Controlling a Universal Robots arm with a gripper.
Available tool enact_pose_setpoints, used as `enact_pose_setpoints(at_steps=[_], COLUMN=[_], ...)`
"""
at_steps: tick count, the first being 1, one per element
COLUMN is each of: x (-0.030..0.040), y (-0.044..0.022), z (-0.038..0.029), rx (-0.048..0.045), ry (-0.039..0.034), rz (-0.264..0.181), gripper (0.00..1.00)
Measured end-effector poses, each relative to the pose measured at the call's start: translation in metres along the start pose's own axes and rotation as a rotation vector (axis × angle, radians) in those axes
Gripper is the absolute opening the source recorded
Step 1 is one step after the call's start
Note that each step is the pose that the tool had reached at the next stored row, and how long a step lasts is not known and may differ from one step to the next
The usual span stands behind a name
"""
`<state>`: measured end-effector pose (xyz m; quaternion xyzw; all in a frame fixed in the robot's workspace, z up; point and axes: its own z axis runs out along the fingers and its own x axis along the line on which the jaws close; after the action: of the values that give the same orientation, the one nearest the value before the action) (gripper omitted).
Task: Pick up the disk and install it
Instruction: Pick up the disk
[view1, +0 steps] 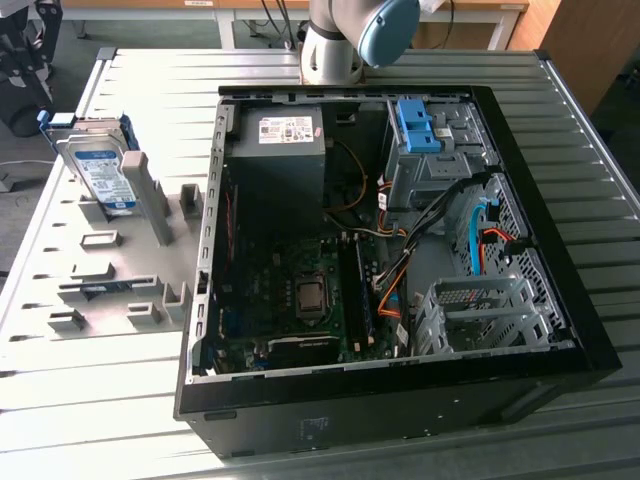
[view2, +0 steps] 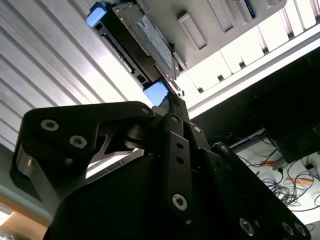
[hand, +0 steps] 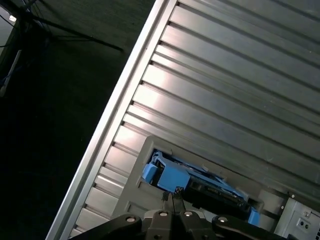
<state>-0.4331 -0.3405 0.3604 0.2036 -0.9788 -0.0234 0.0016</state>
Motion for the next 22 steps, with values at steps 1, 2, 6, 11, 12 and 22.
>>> enact_pose_setpoints(at_steps=[1, 2, 6, 11, 12, 22], x=[0.0000, 0.0000, 0.0000, 0.0000, 0.0000, 0.0000], y=[0.0000, 0.0000, 0.0000, 0.0000, 0.0000, 0.0000], z=[0.0000, 0.0000, 0.0000, 0.0000, 0.0000, 0.0000], rx=[0.0000, -0.0001, -0.0002, -0.0004, -0.0005, -0.0008], ry=[0.0004, 0.0007, 0.0018, 0.0031, 0.0033, 0.0060], rz=[-0.008, -0.014, -0.037, -0.066, -0.071, -0.129], gripper=[0.11, 0.11, 0.11, 0.11, 0.11, 0.11])
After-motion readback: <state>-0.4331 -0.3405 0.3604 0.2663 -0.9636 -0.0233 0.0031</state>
